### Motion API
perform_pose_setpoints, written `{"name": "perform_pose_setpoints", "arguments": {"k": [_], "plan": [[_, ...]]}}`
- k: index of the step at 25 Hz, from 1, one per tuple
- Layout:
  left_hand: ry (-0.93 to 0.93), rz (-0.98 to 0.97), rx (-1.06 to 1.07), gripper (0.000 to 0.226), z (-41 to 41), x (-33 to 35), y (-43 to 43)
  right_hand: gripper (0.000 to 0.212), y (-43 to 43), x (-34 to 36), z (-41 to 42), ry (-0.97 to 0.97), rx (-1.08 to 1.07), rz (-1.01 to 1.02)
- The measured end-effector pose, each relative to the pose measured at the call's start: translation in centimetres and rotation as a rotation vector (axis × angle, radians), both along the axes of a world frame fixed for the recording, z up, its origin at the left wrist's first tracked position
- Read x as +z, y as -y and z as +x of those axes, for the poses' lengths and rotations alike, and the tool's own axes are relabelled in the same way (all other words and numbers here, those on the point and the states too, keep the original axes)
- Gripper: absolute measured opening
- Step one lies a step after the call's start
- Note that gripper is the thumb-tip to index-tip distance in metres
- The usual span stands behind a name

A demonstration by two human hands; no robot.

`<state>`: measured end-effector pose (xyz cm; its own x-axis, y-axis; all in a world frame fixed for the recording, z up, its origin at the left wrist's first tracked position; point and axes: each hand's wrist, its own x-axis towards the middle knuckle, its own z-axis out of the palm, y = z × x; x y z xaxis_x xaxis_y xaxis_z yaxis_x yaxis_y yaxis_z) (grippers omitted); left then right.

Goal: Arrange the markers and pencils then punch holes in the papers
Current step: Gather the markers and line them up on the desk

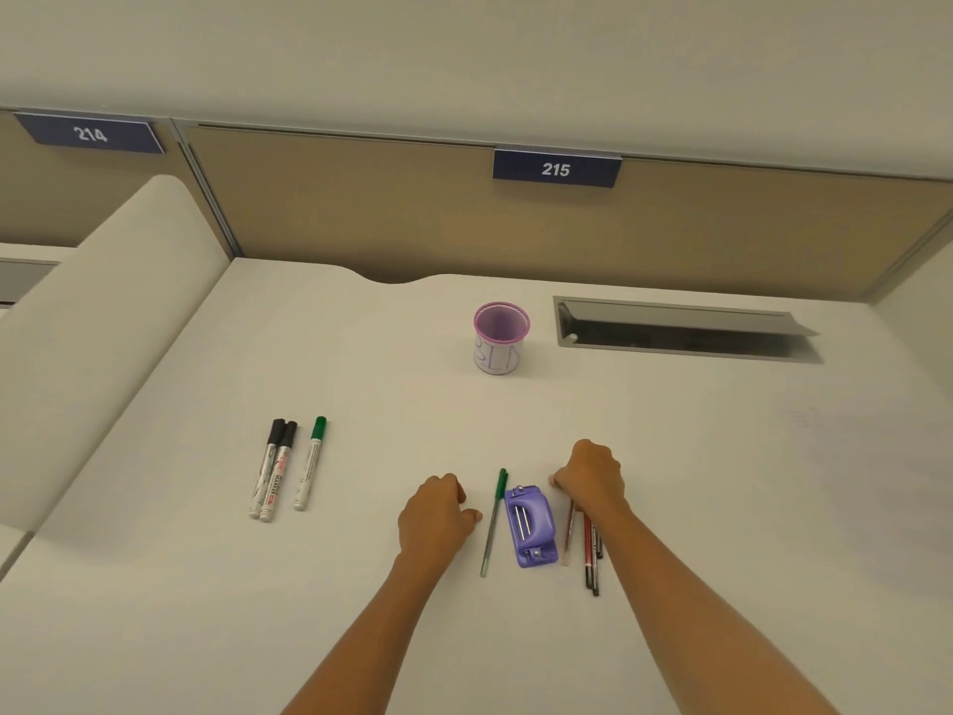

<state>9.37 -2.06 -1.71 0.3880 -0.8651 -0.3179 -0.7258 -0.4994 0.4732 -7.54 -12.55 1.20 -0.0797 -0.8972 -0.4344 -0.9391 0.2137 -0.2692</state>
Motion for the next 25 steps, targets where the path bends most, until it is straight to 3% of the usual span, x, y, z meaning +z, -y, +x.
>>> {"name": "perform_pose_setpoints", "arguments": {"k": [5,10,15,21,25], "plan": [[0.017,0.042,0.035,0.029,-0.8,0.9,-0.2,0.024,-0.6,-0.6,-0.4,-0.031,0.043,-0.035],[-0.033,0.072,0.029,0.041,-1.9,1.3,-0.4,0.028,-1.1,-0.6,-0.5,-0.035,0.045,-0.054],[-0.021,0.078,0.01,0.035,-2.7,1.0,-0.2,0.031,-1.5,-0.4,-0.1,0.027,0.029,-0.055],[-0.018,-0.124,0.126,0.031,-0.2,1.4,-1.0,0.027,-1.4,1.4,2.3,0.042,0.075,-0.146],[0.016,-0.301,0.326,0.017,5.1,2.4,-2.0,0.021,-1.7,1.4,8.5,0.288,0.053,-0.072]]}}
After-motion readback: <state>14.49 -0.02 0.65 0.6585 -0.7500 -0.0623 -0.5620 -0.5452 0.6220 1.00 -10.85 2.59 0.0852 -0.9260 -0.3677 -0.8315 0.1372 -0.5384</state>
